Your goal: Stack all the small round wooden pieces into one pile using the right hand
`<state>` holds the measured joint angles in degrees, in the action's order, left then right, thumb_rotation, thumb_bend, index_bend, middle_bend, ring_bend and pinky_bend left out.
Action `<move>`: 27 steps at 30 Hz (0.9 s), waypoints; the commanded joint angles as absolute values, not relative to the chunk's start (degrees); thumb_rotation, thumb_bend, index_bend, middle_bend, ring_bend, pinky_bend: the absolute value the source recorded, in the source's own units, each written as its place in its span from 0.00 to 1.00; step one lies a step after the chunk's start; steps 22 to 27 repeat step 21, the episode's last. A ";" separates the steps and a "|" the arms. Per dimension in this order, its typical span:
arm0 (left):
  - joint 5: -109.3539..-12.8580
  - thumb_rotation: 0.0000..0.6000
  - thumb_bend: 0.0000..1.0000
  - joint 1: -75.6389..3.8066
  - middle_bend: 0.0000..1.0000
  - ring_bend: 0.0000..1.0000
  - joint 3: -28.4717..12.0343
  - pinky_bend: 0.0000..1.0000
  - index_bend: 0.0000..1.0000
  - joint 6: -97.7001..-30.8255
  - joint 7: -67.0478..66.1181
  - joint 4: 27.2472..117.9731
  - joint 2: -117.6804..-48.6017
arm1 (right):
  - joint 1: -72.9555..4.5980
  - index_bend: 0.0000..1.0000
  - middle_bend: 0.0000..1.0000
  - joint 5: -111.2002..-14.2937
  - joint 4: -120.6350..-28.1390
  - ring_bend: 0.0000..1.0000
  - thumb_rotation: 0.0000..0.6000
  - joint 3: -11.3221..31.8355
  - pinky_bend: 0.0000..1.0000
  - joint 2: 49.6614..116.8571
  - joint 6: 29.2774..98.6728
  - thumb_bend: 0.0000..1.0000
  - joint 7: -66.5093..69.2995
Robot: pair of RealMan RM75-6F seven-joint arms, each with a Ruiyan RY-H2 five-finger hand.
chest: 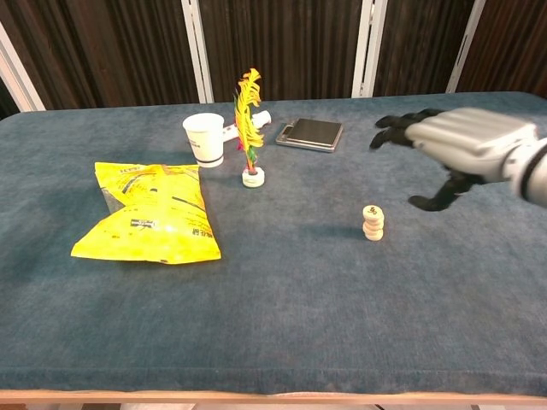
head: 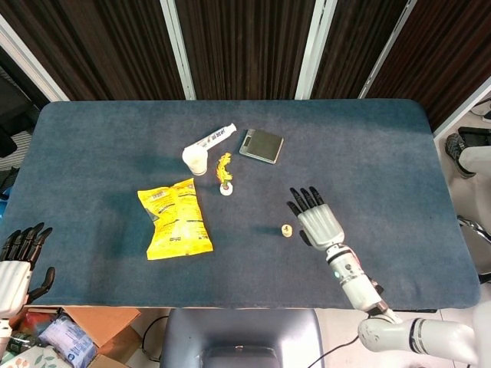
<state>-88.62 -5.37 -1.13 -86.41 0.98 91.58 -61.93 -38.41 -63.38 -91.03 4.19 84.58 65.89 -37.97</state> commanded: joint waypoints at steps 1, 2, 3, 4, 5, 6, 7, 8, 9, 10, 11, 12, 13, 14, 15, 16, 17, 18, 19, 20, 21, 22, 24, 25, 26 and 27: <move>-88.48 1.00 0.50 -5.38 0.02 0.00 -1.21 0.03 0.00 -86.35 0.96 91.57 -61.97 | -28.99 0.08 0.00 -72.52 -100.05 0.00 1.00 -1.96 0.00 76.18 78.10 0.37 -33.83; -88.48 1.00 0.50 -5.37 0.02 0.00 -1.21 0.03 0.00 -86.35 0.88 91.58 -62.00 | -26.86 0.06 0.00 -74.20 -101.37 0.00 1.00 -3.42 0.00 74.61 80.70 0.36 -33.04; -88.50 1.00 0.50 -5.36 0.02 0.00 -1.21 0.03 0.00 -86.36 0.75 91.61 -62.03 | -24.74 0.03 0.00 -75.95 -102.39 0.00 1.00 -4.86 0.00 73.18 83.27 0.35 -32.10; -88.56 1.00 0.50 -5.37 0.02 0.00 -1.21 0.03 0.00 -86.38 0.56 91.63 -62.09 | -21.97 0.02 0.00 -78.24 -103.17 0.00 1.00 -6.57 0.00 71.66 86.63 0.34 -30.48; -88.58 1.00 0.50 -5.38 0.02 0.00 -1.21 0.03 0.00 -86.37 0.40 91.64 -62.16 | -19.96 0.01 0.00 -79.88 -103.12 0.00 1.00 -7.63 0.00 70.96 89.08 0.34 -29.14; -88.59 1.00 0.50 -5.41 0.02 0.00 -1.22 0.03 0.00 -86.31 0.21 91.66 -62.24 | -18.11 0.01 0.00 -81.40 -102.46 0.00 1.00 -8.48 0.00 70.65 91.34 0.34 -27.88; -88.47 1.00 0.50 -5.45 0.02 0.00 -1.28 0.03 0.00 -86.24 -0.12 91.66 -62.40 | -15.93 0.01 0.00 -82.95 -101.09 0.00 1.00 -9.17 0.00 70.78 93.94 0.34 -26.55; -88.27 1.00 0.50 -5.48 0.02 0.00 -1.38 0.03 0.00 -86.18 -0.42 91.68 -62.55 | -14.63 0.00 0.00 -83.88 -99.71 0.00 1.00 -9.44 0.00 71.21 95.40 0.34 -25.87; -88.02 1.00 0.50 -5.54 0.02 0.00 -1.50 0.03 0.00 -86.06 -0.76 91.69 -62.73 | -13.58 0.00 0.00 -84.51 -98.20 0.00 1.00 -9.55 0.00 71.78 96.36 0.33 -25.32; -87.71 1.00 0.50 -5.65 0.02 0.00 -1.62 0.03 0.00 -85.79 -1.24 91.72 -62.95 | -12.49 0.00 0.00 -84.67 -96.58 0.00 1.00 -9.35 0.00 72.54 97.05 0.33 -24.51; -87.53 1.00 0.50 -5.74 0.02 0.00 -1.68 0.03 0.00 -85.58 -1.57 91.77 -63.07 | -11.98 0.00 0.00 -84.32 -95.97 0.00 1.00 -9.19 0.00 72.78 96.84 0.33 -24.42; -87.39 1.00 0.50 -5.82 0.02 0.00 -1.74 0.03 0.00 -85.43 -1.94 91.80 -63.18 | -11.91 0.00 0.00 -84.36 -95.79 0.00 1.00 -9.16 0.00 72.46 96.19 0.33 -24.27; -87.28 1.00 0.50 -5.91 0.02 0.00 -1.81 0.03 0.00 -85.32 -2.46 91.81 -63.37 | -11.87 0.00 0.00 -84.34 -96.24 0.00 1.00 -8.82 0.00 71.80 95.50 0.33 -22.85; -87.16 1.00 0.50 -5.94 0.02 0.00 -1.86 0.03 0.00 -85.25 -2.85 91.79 -63.52 | -11.72 0.00 0.00 -83.99 -96.63 0.00 1.00 -8.22 0.00 71.45 95.35 0.33 -21.76; -86.97 1.00 0.50 -5.99 0.02 0.00 -1.92 0.03 0.00 -85.14 -3.22 91.77 -63.64 | -11.56 0.00 0.00 -83.67 -96.76 0.00 1.00 -7.61 0.00 71.18 95.28 0.33 -21.23; -86.90 1.00 0.50 -5.80 0.02 0.00 -1.79 0.03 0.00 -85.26 -3.69 91.94 -63.64 | -11.34 0.00 0.00 -83.49 -96.84 0.00 1.00 -7.05 0.00 70.95 95.13 0.33 -21.04; -86.82 1.00 0.50 -5.67 0.02 0.00 -1.72 0.03 0.00 -85.32 -3.96 92.10 -63.59 | -11.19 0.00 0.00 -83.55 -96.94 0.00 1.00 -6.76 0.00 70.85 95.00 0.33 -20.86; -86.66 1.00 0.50 -5.58 0.02 0.00 -1.70 0.03 0.00 -85.32 -4.19 92.20 -63.54 | -11.06 0.00 0.00 -83.73 -97.04 0.00 1.00 -6.54 0.00 70.81 94.80 0.33 -20.64; -86.48 1.00 0.50 -5.46 0.02 0.00 -1.73 0.03 0.00 -85.44 -4.37 92.34 -63.46 | -10.95 0.00 0.00 -84.16 -97.13 0.00 1.00 -6.35 0.00 70.83 94.47 0.33 -20.55; -86.46 1.00 0.50 -5.33 0.02 0.00 -1.74 0.03 0.00 -85.64 -4.47 92.45 -63.41 | -10.91 0.00 0.00 -84.56 -97.09 0.00 1.00 -6.27 0.00 70.88 94.16 0.33 -20.60; -86.59 1.00 0.50 -5.07 0.02 0.00 -1.69 0.03 0.00 -86.10 -4.46 92.53 -63.33 | -10.90 0.00 0.00 -85.04 -96.99 0.00 1.00 -6.23 0.00 70.98 93.60 0.33 -20.75; -86.59 1.00 0.50 -5.07 0.02 0.00 -1.69 0.03 0.00 -86.10 -4.46 92.53 -63.33 | -10.90 0.00 0.00 -85.04 -96.99 0.00 1.00 -6.23 0.00 70.98 93.60 0.33 -20.75; -86.59 1.00 0.50 -5.07 0.02 0.00 -1.69 0.03 0.00 -86.10 -4.46 92.53 -63.33 | -10.90 0.00 0.00 -85.04 -96.99 0.00 1.00 -6.23 0.00 70.98 93.60 0.33 -20.75; -86.59 1.00 0.50 -5.07 0.02 0.00 -1.69 0.03 0.00 -86.10 -4.46 92.53 -63.33 | -10.90 0.00 0.00 -85.04 -96.99 0.00 1.00 -6.23 0.00 70.98 93.60 0.33 -20.75; -86.59 1.00 0.50 -5.07 0.02 0.00 -1.69 0.03 0.00 -86.10 -4.46 92.53 -63.33 | -10.90 0.00 0.00 -85.04 -96.99 0.00 1.00 -6.23 0.00 70.98 93.60 0.33 -20.75; -86.59 1.00 0.50 -5.07 0.02 0.00 -1.69 0.03 0.00 -86.10 -4.46 92.53 -63.33 | -10.90 0.00 0.00 -85.04 -96.99 0.00 1.00 -6.23 0.00 70.98 93.60 0.33 -20.75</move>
